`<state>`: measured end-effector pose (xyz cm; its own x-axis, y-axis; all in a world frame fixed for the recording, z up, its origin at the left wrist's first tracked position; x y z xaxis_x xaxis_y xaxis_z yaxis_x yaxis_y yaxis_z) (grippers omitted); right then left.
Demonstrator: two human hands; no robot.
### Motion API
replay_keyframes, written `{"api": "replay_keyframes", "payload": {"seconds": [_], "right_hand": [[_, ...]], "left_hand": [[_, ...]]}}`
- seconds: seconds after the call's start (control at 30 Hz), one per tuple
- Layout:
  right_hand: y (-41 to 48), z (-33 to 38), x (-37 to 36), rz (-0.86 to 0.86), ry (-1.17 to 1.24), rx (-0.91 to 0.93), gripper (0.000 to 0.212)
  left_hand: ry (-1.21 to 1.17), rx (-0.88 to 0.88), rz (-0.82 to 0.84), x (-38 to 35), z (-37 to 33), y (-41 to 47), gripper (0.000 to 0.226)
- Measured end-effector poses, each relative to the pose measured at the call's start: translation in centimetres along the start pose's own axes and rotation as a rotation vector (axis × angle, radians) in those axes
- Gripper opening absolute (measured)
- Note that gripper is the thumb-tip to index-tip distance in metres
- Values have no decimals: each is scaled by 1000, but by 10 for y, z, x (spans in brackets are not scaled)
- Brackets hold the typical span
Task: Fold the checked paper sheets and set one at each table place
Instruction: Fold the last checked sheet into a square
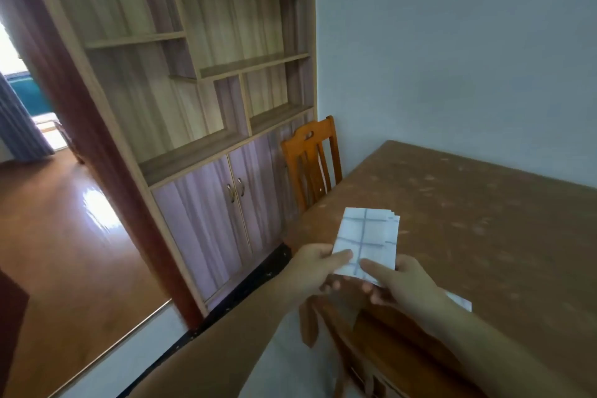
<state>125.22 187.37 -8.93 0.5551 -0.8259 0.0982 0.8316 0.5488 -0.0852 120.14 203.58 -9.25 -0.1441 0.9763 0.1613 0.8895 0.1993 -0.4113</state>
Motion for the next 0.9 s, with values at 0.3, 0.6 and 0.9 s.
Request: {"api": "replay_keyframes", "payload": {"seconds": [0.3,0.6,0.9], "right_hand": [[140,-2,-65,-16,254,-161,19],[276,2,-138,-231,34,-132,28],[344,-47,-102,-302,152,-302,21]], "left_hand": [[103,-128,84,128,6,103,10],[7,-106,88,250,5,219,12],[139,68,220,227,-7,341,23]]}}
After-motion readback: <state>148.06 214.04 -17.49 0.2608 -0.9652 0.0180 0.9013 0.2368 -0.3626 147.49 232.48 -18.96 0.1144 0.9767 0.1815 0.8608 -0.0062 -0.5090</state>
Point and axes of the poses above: each hand's wrist, its own y-axis towards the middle knuckle, its own x-axis out of the back of the hand, z = x × y, the point moved 2 cm from there along y, towards the middle knuckle, and after that the axes turned 9 degrees about x, right-handed, at the moved point
